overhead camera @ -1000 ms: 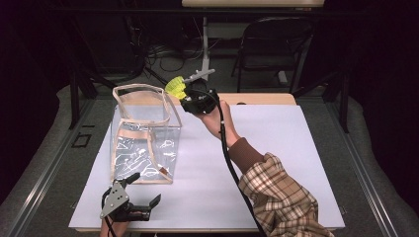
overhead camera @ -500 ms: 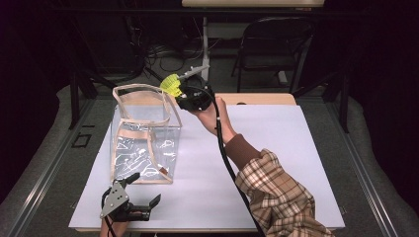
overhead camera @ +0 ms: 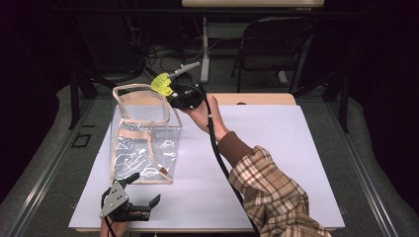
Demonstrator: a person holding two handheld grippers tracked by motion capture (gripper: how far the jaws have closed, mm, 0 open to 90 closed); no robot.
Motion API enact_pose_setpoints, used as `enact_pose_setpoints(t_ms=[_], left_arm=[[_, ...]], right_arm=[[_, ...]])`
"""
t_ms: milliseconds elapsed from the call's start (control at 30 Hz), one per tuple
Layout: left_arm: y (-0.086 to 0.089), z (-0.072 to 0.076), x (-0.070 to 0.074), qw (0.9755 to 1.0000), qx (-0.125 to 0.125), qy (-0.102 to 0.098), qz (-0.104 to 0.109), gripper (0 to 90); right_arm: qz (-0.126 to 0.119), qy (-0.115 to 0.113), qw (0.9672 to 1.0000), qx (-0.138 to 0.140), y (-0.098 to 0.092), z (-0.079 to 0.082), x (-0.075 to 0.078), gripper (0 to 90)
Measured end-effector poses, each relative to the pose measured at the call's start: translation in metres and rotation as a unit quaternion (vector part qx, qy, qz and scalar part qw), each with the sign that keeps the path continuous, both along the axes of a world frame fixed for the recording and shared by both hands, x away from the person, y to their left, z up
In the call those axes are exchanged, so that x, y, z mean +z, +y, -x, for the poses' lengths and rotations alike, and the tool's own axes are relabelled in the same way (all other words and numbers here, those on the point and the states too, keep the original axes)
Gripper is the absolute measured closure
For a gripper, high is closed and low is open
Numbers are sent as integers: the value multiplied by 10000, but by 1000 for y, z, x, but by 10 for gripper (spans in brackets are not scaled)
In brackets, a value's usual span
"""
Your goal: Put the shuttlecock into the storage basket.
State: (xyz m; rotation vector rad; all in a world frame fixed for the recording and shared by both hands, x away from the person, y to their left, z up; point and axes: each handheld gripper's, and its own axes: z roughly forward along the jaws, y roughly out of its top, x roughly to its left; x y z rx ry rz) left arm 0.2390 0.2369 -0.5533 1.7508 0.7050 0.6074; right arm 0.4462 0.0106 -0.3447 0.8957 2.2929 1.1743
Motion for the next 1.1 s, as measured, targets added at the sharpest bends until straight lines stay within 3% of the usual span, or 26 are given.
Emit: enact_pose_setpoints(t_ms=[1100], left_arm=[[0,0,0,10000,-15,3,-1,3]], right_arm=[[159,136,9993,320,44,-8,-6,644]])
